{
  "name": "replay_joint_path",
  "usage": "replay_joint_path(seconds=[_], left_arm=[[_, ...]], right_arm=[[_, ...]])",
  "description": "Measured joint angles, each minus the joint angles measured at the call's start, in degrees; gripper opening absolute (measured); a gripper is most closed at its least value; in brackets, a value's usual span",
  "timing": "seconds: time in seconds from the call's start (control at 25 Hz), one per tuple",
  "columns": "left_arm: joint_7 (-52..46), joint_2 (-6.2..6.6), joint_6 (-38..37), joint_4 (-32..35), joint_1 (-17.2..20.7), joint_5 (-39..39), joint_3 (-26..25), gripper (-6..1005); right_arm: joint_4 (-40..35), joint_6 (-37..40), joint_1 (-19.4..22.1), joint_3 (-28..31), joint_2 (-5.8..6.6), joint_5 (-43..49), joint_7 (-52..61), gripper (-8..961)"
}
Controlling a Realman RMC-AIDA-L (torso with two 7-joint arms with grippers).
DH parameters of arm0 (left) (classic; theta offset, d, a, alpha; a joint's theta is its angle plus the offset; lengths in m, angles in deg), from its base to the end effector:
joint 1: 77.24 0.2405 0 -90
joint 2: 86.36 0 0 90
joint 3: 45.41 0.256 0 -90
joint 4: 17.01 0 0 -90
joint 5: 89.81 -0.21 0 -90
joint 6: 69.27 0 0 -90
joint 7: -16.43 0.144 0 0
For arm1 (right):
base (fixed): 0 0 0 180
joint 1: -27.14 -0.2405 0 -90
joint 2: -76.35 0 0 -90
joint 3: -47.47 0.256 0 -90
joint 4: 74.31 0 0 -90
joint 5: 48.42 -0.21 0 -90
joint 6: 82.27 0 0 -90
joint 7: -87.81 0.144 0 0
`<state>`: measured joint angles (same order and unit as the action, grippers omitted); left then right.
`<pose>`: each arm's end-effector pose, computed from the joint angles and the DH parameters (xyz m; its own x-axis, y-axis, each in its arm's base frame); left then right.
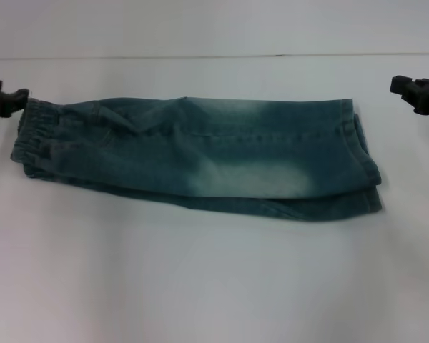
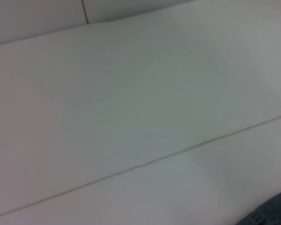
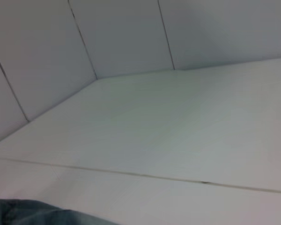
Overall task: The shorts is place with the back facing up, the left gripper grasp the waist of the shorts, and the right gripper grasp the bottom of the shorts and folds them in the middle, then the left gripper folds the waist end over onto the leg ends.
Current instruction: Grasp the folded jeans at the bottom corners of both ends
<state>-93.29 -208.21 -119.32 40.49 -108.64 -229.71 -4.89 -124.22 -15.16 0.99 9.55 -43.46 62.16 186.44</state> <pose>-0.3069 0.4103 0.0783 0.7687 0.5296 0.3586 0.5801 -0.3409 -0.7398 0.2974 0.3740 0.0629 0.6185 -0.4433 -0.6488 -0.7730 -0.4915 -0.4011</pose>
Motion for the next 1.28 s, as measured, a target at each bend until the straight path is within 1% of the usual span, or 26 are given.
replay_joint_path(seconds=[0.12,0.24,0.36,0.52,0.64,0.8,0.84,1.04,1.24,1.28], left_arm=[[1.40,0.51,-4.23,3.99,3.83,6.03,-0.03,427],[5.93,1.53,-10.67,6.08,8.30,14.19,-0.87,498],[12.60,2.04,-17.69,4.98,11.13,19.89,-4.18,568],[21.08,2.17,-24.45,-0.11,12.48,21.47,-9.76,697],[24.49,2.33,-24.29,-3.85,13.15,21.08,-10.86,803],[27.53,2.31,-20.45,-7.39,13.49,20.92,-10.56,913],[28.40,2.22,-19.24,-8.03,13.45,20.88,-10.54,940],[31.45,1.64,-13.80,-10.57,11.91,19.90,-10.36,940],[33.60,1.88,-11.53,-13.77,10.10,19.73,-10.34,939],[34.85,2.09,-10.97,-15.36,8.74,19.71,-10.30,939]], right_arm=[[0.00,0.82,0.22,-0.09,0.01,-1.26,-0.67,26],[0.00,2.69,0.85,0.07,0.01,-3.66,-2.46,27],[0.06,5.97,2.04,0.11,0.01,-7.10,-6.19,28],[0.68,10.49,3.64,0.13,0.04,-11.65,-10.80,29],[1.55,12.77,4.22,0.18,0.15,-13.33,-12.40,30],[2.84,14.28,4.43,0.21,0.17,-13.48,-13.66,36],[3.01,14.60,4.52,0.21,0.17,-13.48,-13.82,76],[3.72,16.07,4.86,0.29,0.12,-13.53,-14.03,278],[4.41,18.14,5.07,0.18,0.15,-13.35,-14.66,486],[4.56,18.60,5.14,-0.03,0.17,-13.31,-15.21,503]])
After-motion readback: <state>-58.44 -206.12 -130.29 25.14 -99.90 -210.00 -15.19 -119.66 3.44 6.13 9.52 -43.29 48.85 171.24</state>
